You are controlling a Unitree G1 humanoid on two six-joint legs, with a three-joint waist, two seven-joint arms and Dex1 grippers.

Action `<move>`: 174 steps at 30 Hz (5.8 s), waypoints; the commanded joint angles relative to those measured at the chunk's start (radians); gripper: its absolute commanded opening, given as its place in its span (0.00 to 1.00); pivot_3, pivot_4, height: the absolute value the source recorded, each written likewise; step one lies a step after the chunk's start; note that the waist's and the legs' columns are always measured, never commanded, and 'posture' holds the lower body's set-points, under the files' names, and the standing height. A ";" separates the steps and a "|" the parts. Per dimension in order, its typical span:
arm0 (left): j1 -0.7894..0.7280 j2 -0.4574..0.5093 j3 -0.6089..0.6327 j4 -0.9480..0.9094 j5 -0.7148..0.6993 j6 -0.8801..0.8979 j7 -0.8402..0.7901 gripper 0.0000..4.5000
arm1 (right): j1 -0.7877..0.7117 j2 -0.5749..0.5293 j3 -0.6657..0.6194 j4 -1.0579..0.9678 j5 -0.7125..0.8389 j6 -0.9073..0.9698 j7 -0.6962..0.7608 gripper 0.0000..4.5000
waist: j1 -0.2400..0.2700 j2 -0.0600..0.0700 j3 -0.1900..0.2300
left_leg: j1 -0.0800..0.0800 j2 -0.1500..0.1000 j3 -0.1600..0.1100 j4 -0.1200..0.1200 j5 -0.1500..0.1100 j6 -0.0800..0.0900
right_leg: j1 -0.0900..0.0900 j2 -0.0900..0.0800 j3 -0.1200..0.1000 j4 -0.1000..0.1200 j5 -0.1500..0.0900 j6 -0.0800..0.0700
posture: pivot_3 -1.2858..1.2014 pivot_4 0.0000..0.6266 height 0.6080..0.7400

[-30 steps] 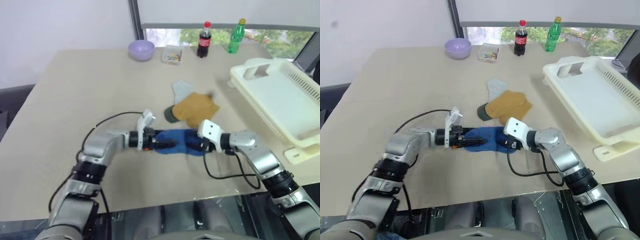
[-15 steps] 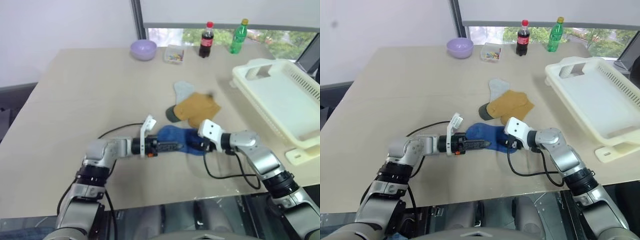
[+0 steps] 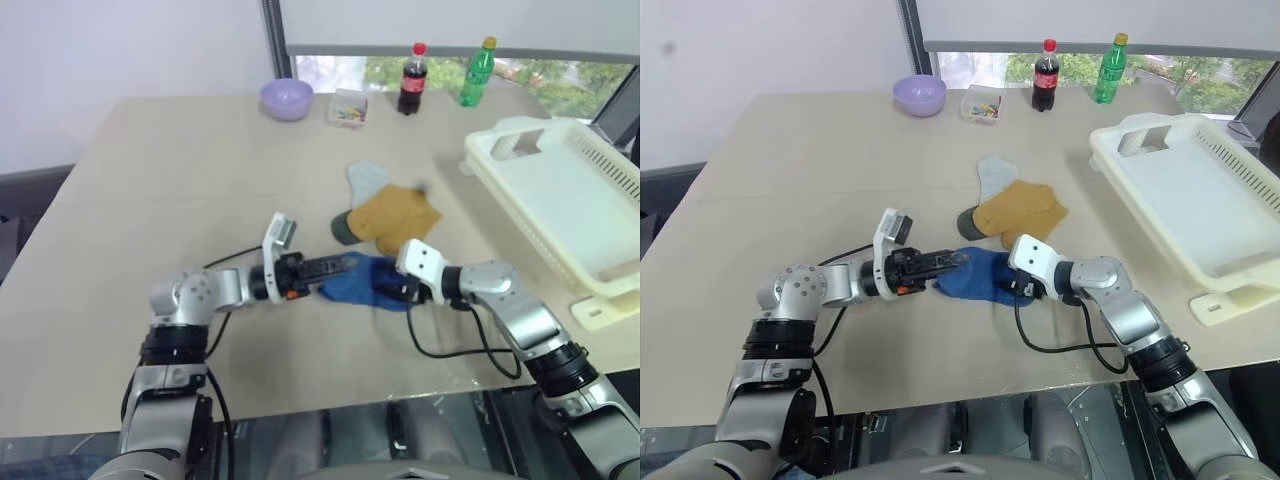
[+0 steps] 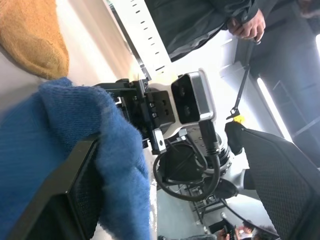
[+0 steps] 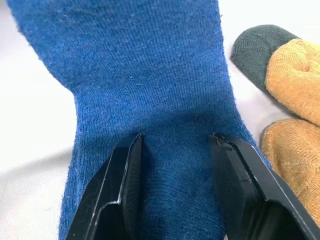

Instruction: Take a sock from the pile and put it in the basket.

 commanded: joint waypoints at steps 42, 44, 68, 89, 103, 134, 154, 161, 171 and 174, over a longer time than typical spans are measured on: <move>0.006 0.026 -0.074 -0.006 0.070 -0.036 -0.096 0.94 | 0.046 -0.012 0.002 -0.021 -0.021 0.040 -0.018 0.48 | 0.001 0.000 0.001 | -0.002 0.000 -0.002 -0.001 0.000 0.000 | -0.001 -0.002 -0.003 -0.002 -0.001 0.001 | 0.52 0.24 1.00; 0.001 0.017 -0.039 -0.002 0.041 -0.006 -0.077 0.94 | 0.046 -0.014 0.003 -0.018 -0.022 0.037 -0.016 0.48 | 0.000 0.000 0.001 | -0.002 0.000 -0.002 -0.001 0.000 0.000 | -0.001 -0.002 -0.003 -0.002 -0.001 0.001 | 0.52 0.24 1.00; 0.045 -0.098 0.018 -0.073 -0.077 0.060 0.058 0.94 | 0.047 -0.019 -0.006 -0.043 -0.016 0.054 -0.017 0.48 | 0.002 -0.001 0.001 | -0.002 0.000 -0.003 -0.001 0.000 0.000 | -0.001 -0.003 -0.003 -0.002 -0.001 0.001 | 0.52 0.24 1.00; 0.017 -0.227 -0.005 0.000 -0.039 -0.006 0.153 0.94 | 0.058 -0.057 -0.036 -0.270 0.010 0.199 -0.048 0.99 | 0.003 -0.001 0.001 | -0.014 -0.005 -0.006 0.000 0.000 0.000 | -0.010 -0.004 -0.004 -0.002 0.001 -0.003 | 0.52 0.24 1.00; 0.032 -0.192 -0.091 0.003 0.002 -0.013 0.100 0.94 | 0.069 -0.127 -0.057 -0.305 -0.037 0.075 -0.084 0.99 | 0.003 -0.001 0.002 | -0.015 -0.005 -0.006 0.000 0.000 0.000 | -0.010 -0.004 -0.005 -0.002 0.001 -0.002 | 0.52 0.24 1.00; -0.007 -0.245 -0.189 0.134 0.156 -0.172 0.034 0.94 | 0.339 -0.210 -0.387 -0.475 0.141 -0.046 -0.140 0.99 | 0.020 0.000 0.002 | -0.014 -0.008 -0.005 0.003 0.000 0.000 | -0.008 -0.006 -0.005 0.000 0.000 0.000 | 0.52 0.24 1.00; -0.024 -0.246 -0.206 0.159 0.193 -0.213 -0.049 0.94 | 0.312 -0.017 -0.503 -0.365 0.557 0.641 -0.363 0.99 | 0.029 0.001 0.001 | -0.015 -0.008 -0.008 0.003 0.000 0.000 | -0.009 -0.006 -0.005 0.000 0.002 -0.003 | 0.52 0.24 1.00; -0.014 -0.247 -0.200 0.151 0.200 -0.217 -0.052 0.94 | 0.338 0.068 -0.557 -0.380 0.747 0.824 -0.380 0.49 | 0.027 0.001 0.001 | -0.014 -0.007 -0.009 0.003 0.000 0.000 | -0.008 -0.006 -0.006 0.001 0.000 0.000 | 0.52 0.24 1.00; -0.010 -0.218 -0.185 0.124 0.192 -0.222 -0.074 0.94 | 0.336 0.158 -0.600 -0.378 0.821 0.858 -0.473 0.02 | 0.023 0.001 0.000 | -0.014 -0.006 -0.010 0.004 0.000 0.000 | -0.008 -0.004 -0.006 0.001 0.000 0.000 | 0.52 0.24 1.00; 0.024 -0.146 -0.255 0.015 0.309 -0.438 -0.129 0.94 | 0.315 0.134 -0.640 -0.395 0.812 0.845 -0.517 0.02 | 0.014 0.002 0.001 | -0.014 -0.006 -0.010 0.003 0.000 0.000 | -0.009 -0.004 -0.006 0.001 0.000 0.000 | 0.52 0.24 1.00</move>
